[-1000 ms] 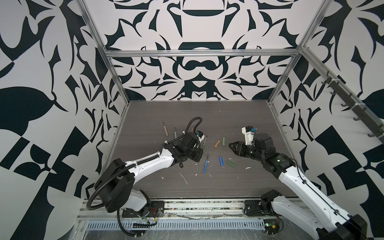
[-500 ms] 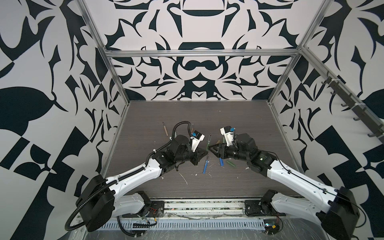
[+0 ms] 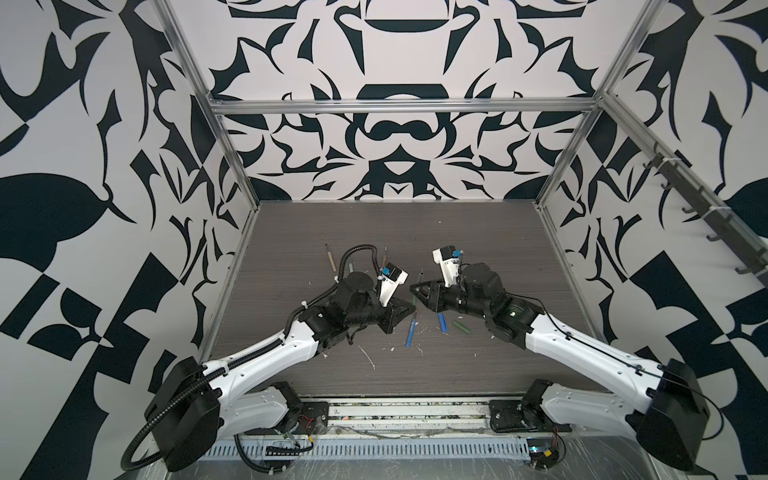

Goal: Insert the pens into the pen caps
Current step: 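Hold the green pen upright in the left gripper while the right swings back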

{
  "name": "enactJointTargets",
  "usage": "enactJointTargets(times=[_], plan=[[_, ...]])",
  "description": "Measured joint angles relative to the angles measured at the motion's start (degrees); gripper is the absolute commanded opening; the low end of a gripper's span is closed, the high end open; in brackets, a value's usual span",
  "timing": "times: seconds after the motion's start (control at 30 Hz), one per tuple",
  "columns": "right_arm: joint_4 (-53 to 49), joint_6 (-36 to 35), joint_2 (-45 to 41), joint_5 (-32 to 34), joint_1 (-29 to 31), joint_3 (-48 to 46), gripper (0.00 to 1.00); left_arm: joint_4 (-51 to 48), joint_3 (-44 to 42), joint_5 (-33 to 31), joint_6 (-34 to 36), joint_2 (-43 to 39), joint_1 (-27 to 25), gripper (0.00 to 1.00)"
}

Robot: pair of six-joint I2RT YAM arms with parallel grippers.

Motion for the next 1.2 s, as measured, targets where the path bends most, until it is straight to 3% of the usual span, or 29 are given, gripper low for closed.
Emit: enactJointTargets(times=[0.1, 0.13, 0.27, 0.33, 0.77, 0.9, 1.03, 1.2], plan=[[0.7, 0.3, 0.4, -0.3, 0.1, 0.1, 0.01, -0.1, 0.0, 0.3, -0.2, 0.0, 0.0, 0.0], [0.8, 0.3, 0.4, -0.3, 0.1, 0.1, 0.0, -0.1, 0.0, 0.3, -0.2, 0.0, 0.1, 0.0], [1.1, 0.6, 0.3, -0.3, 0.1, 0.0, 0.0, 0.2, -0.1, 0.5, -0.7, 0.0, 0.1, 0.42], [1.7, 0.9, 0.1, -0.3, 0.1, -0.1, 0.0, 1.6, -1.1, 0.8, -1.5, -0.1, 0.0, 0.47], [4.0, 2.4, -0.5, -0.3, 0.3, -1.4, 0.0, 16.9, -8.3, 1.6, -6.5, 0.8, 0.0, 0.33], [4.3, 2.5, -0.3, -0.4, 0.6, -1.6, 0.0, 18.6, -8.3, 2.3, -6.9, 0.9, 0.0, 0.31], [4.4, 2.5, -0.1, -0.5, 1.0, -1.6, 0.0, 19.1, -8.3, 2.4, -7.3, 1.2, 0.0, 0.2], [4.5, 2.5, 0.2, -0.6, 1.3, -1.6, 0.0, 19.4, -8.2, 2.1, -7.3, 2.4, 0.0, 0.13]])
